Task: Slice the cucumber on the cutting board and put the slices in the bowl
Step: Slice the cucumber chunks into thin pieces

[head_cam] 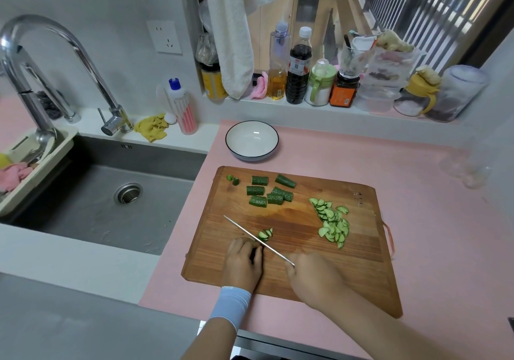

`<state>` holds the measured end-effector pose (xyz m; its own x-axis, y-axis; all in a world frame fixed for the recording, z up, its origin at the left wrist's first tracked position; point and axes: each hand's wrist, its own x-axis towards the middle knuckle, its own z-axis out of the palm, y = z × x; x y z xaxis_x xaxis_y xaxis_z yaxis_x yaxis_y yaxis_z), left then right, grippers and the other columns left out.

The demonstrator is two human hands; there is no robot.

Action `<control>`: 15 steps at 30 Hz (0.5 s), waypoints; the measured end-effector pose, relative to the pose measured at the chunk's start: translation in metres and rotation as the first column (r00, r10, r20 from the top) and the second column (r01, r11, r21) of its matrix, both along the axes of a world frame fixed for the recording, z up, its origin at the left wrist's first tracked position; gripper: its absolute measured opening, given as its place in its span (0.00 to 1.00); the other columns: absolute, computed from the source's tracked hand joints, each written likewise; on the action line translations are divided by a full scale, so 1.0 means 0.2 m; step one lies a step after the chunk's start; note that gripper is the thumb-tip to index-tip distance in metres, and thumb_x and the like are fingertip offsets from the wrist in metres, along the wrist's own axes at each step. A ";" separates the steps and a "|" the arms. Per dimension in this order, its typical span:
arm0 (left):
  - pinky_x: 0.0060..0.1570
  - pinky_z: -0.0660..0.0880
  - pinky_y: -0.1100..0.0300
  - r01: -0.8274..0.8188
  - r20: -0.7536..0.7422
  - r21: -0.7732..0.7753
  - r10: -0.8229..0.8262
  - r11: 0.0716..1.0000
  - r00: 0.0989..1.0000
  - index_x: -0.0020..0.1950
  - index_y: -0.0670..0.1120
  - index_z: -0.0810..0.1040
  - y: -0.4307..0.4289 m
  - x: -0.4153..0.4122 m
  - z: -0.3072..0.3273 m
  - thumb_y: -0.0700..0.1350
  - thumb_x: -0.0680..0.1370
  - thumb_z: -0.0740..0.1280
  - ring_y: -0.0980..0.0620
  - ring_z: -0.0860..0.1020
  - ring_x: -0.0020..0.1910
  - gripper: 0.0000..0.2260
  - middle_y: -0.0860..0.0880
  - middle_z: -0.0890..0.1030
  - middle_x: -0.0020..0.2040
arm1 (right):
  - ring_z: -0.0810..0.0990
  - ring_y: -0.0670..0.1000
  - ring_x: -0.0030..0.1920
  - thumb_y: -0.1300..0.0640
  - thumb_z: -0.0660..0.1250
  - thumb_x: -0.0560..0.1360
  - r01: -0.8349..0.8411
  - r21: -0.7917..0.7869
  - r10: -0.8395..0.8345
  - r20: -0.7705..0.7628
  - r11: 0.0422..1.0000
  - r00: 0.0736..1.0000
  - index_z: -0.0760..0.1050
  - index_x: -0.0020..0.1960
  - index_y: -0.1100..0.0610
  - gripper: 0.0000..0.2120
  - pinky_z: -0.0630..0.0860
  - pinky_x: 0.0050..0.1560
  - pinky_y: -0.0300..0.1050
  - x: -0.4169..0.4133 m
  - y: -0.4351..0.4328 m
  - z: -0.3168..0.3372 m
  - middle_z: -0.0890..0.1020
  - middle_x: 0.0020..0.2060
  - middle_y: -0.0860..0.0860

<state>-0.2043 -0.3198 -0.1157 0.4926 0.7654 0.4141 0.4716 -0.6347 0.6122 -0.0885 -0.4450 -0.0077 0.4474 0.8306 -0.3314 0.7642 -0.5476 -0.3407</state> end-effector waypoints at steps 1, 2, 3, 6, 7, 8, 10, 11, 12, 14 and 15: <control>0.45 0.68 0.66 0.000 0.001 -0.005 0.000 1.000 1.000 0.36 0.42 0.77 0.00 0.00 0.00 0.33 0.67 0.76 0.51 0.71 0.40 0.09 0.47 0.76 0.37 | 0.81 0.57 0.47 0.49 0.56 0.82 -0.006 0.006 0.006 0.006 1.000 1.000 0.77 0.52 0.49 0.11 0.70 0.39 0.45 0.00 -0.01 0.00 0.82 0.45 0.51; 0.45 0.68 0.66 -0.001 -0.003 -0.012 0.001 1.000 1.000 0.36 0.43 0.77 0.00 0.00 0.00 0.33 0.67 0.76 0.51 0.71 0.40 0.09 0.48 0.76 0.37 | 0.81 0.57 0.47 0.48 0.55 0.82 -0.015 0.014 0.014 0.013 1.000 1.000 0.77 0.53 0.49 0.12 0.70 0.39 0.46 0.00 -0.01 0.00 0.82 0.45 0.51; 0.44 0.69 0.65 -0.003 -0.012 -0.022 0.003 1.000 1.000 0.36 0.43 0.77 0.00 0.00 -0.01 0.33 0.68 0.76 0.51 0.72 0.40 0.09 0.48 0.76 0.37 | 0.80 0.57 0.47 0.48 0.55 0.82 -0.023 0.023 0.022 0.020 0.999 1.000 0.77 0.54 0.49 0.12 0.69 0.39 0.46 0.00 -0.03 0.00 0.82 0.45 0.51; 0.45 0.69 0.65 -0.006 -0.025 -0.038 0.005 0.999 1.000 0.36 0.43 0.77 0.00 0.00 -0.02 0.33 0.68 0.75 0.50 0.72 0.40 0.09 0.48 0.75 0.37 | 0.80 0.56 0.47 0.49 0.55 0.83 -0.027 0.042 0.026 0.022 0.999 0.999 0.77 0.55 0.49 0.12 0.66 0.40 0.46 0.00 -0.08 0.02 0.82 0.45 0.51; 0.45 0.68 0.65 -0.001 -0.029 -0.039 0.000 0.999 1.000 0.36 0.43 0.77 0.01 0.00 -0.02 0.33 0.68 0.75 0.50 0.72 0.40 0.09 0.48 0.75 0.37 | 0.80 0.56 0.47 0.49 0.55 0.83 -0.024 0.043 0.023 0.018 0.999 1.000 0.77 0.55 0.49 0.12 0.66 0.40 0.46 0.00 -0.09 0.02 0.82 0.44 0.50; 0.45 0.68 0.65 0.003 -0.031 -0.036 -0.004 0.999 1.000 0.36 0.43 0.76 0.01 0.00 -0.01 0.33 0.68 0.75 0.50 0.72 0.40 0.10 0.48 0.75 0.37 | 0.80 0.55 0.46 0.49 0.55 0.83 -0.019 0.039 0.019 0.011 0.999 1.000 0.77 0.55 0.49 0.12 0.66 0.40 0.46 0.01 -0.11 0.03 0.82 0.42 0.50; 0.45 0.66 0.66 0.005 -0.028 -0.027 -0.006 1.000 1.000 0.35 0.43 0.76 0.01 0.00 0.00 0.32 0.67 0.75 0.50 0.71 0.40 0.11 0.48 0.75 0.36 | 0.79 0.54 0.42 0.49 0.56 0.82 -0.006 0.039 0.006 -0.007 0.999 1.000 0.78 0.57 0.49 0.13 0.68 0.39 0.46 0.01 -0.13 0.03 0.80 0.39 0.48; 0.45 0.65 0.67 0.007 -0.023 -0.025 -0.008 1.000 1.000 0.35 0.43 0.76 0.01 0.00 0.00 0.32 0.67 0.76 0.50 0.71 0.40 0.11 0.47 0.75 0.36 | 0.78 0.53 0.41 0.49 0.56 0.82 -0.001 0.041 0.001 -0.013 0.999 1.000 0.77 0.59 0.49 0.13 0.69 0.39 0.46 0.02 -0.14 0.02 0.81 0.39 0.48; 0.45 0.65 0.67 0.009 -0.019 -0.024 -0.010 1.000 1.000 0.35 0.43 0.76 0.01 0.00 0.01 0.32 0.67 0.76 0.50 0.71 0.40 0.11 0.47 0.75 0.36 | 0.77 0.52 0.40 0.49 0.56 0.82 0.001 0.044 0.000 -0.015 0.999 1.000 0.77 0.61 0.49 0.14 0.70 0.39 0.46 0.02 -0.14 0.02 0.81 0.40 0.48; 0.45 0.66 0.66 0.011 -0.014 -0.025 -0.011 1.000 1.000 0.35 0.43 0.76 0.01 0.00 0.01 0.32 0.67 0.76 0.51 0.71 0.40 0.11 0.47 0.76 0.37 | 0.76 0.52 0.39 0.49 0.56 0.82 0.005 0.042 -0.004 -0.022 0.999 1.000 0.78 0.61 0.49 0.14 0.69 0.39 0.45 0.03 -0.13 0.03 0.82 0.41 0.48; 0.45 0.67 0.67 0.011 -0.014 -0.028 -0.011 1.000 1.000 0.35 0.43 0.76 0.00 0.00 0.01 0.32 0.67 0.76 0.51 0.71 0.40 0.10 0.48 0.76 0.37 | 0.76 0.52 0.39 0.50 0.56 0.82 0.004 0.034 -0.003 -0.029 0.999 1.000 0.78 0.58 0.49 0.13 0.69 0.38 0.45 0.03 -0.13 0.03 0.82 0.40 0.48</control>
